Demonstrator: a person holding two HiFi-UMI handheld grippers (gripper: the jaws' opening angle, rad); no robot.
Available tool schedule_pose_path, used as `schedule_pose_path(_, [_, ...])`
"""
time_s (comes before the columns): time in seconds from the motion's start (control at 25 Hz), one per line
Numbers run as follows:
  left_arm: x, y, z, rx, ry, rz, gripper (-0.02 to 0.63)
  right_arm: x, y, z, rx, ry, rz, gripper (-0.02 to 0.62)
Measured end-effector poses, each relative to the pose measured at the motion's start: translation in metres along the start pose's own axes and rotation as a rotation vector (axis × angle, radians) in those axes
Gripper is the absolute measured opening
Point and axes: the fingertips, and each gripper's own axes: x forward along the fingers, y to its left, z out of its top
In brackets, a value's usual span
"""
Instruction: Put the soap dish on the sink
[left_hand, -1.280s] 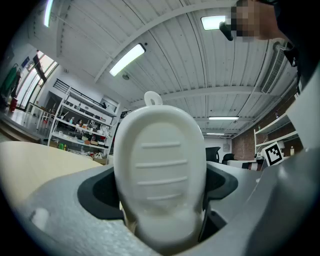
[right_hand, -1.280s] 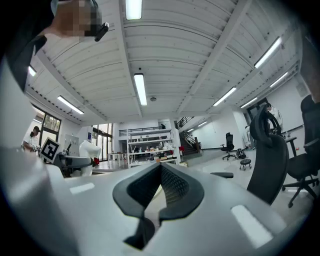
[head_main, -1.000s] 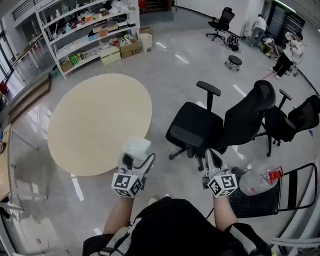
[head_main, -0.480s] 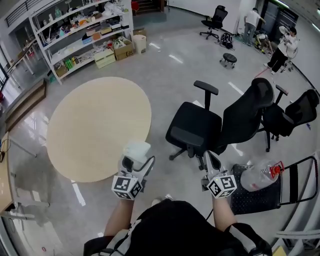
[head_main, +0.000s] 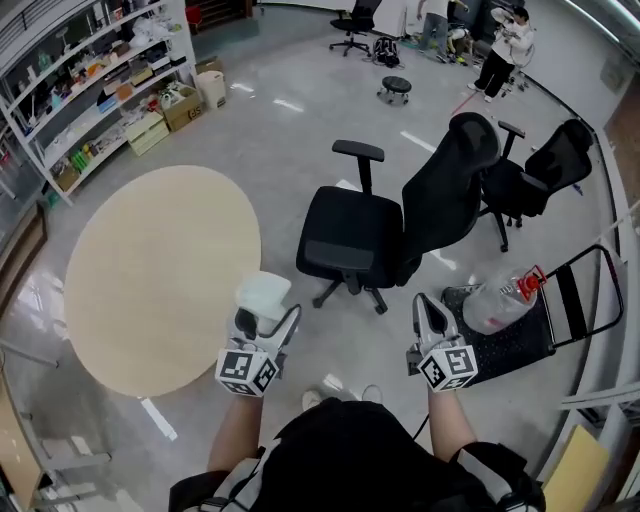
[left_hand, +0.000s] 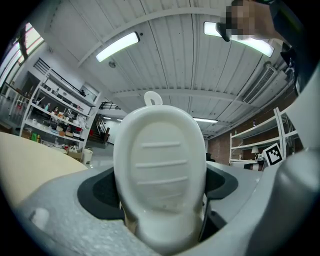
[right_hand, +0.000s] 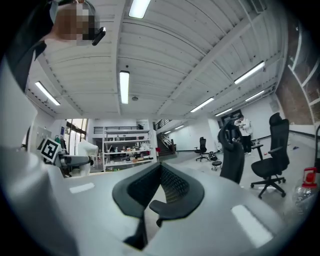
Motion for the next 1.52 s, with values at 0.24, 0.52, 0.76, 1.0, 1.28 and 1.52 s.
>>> schedule_pose_path(0.24, [0.018, -0.024, -0.007, -0.006, 0.031, -0.109, 0.465, -0.037, -0.018, 0.004, 0.015, -0.029, -0.125, 0.006])
schedule_pose_path(0.52, [0.036, -0.063, -0.014, 0.018, 0.053, -0.193, 0.465, -0.054, -0.029, 0.01, 0.011, -0.055, -0.137, 0.006])
schedule_pose_path(0.76, [0.064, -0.118, -0.019, 0.007, 0.054, -0.293, 0.465, -0.1, -0.066, 0.026, 0.0, -0.095, -0.219, 0.006])
schedule_pose_path(1.0, [0.094, -0.19, -0.033, -0.042, 0.076, -0.43, 0.464, -0.155, -0.119, 0.034, 0.005, -0.121, -0.348, 0.006])
schedule_pose_path(1.28, [0.113, -0.241, -0.038, -0.053, 0.088, -0.515, 0.463, -0.197, -0.146, 0.036, 0.004, -0.151, -0.422, 0.006])
schedule_pose_path(1.52, [0.124, -0.296, -0.044, -0.06, 0.107, -0.61, 0.463, -0.255, -0.172, 0.038, 0.017, -0.174, -0.534, 0.006])
